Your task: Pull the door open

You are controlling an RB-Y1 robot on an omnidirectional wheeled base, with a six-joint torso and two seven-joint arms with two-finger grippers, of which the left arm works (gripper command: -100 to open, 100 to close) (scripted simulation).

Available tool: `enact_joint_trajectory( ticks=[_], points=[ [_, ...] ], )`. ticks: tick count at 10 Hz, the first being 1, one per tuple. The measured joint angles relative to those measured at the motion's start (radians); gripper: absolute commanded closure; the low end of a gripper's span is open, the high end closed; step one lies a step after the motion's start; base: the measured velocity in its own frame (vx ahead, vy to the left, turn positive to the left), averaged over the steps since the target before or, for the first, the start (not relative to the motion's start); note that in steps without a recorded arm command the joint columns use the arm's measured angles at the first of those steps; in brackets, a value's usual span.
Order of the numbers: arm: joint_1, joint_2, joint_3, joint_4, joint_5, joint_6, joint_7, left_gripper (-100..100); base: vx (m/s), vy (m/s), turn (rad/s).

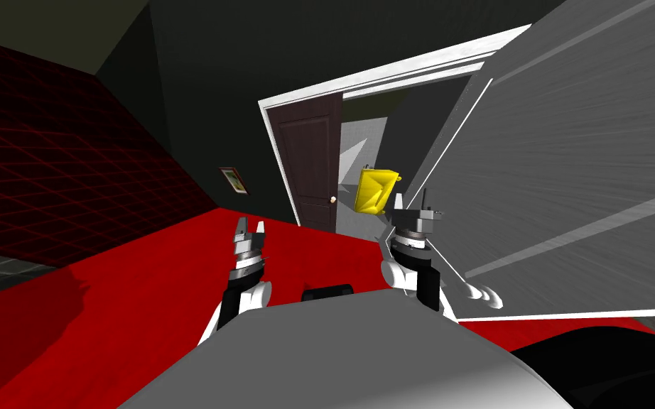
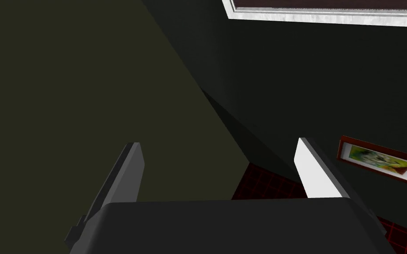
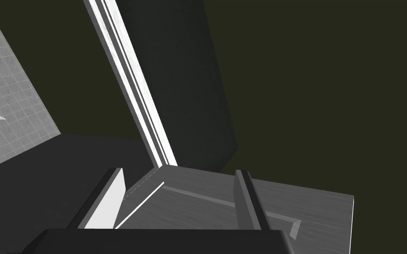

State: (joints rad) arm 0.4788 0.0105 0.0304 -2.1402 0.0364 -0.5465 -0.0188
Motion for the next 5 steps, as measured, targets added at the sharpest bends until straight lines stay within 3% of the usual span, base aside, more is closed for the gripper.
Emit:
enact_joint_trajectory(
  ticks=[5],
  points=[
    [-0.037,0.021,0.02,0.124,-0.031,-0.028,-0.114,-100,0.103,-0.045,-0.086]
  ],
)
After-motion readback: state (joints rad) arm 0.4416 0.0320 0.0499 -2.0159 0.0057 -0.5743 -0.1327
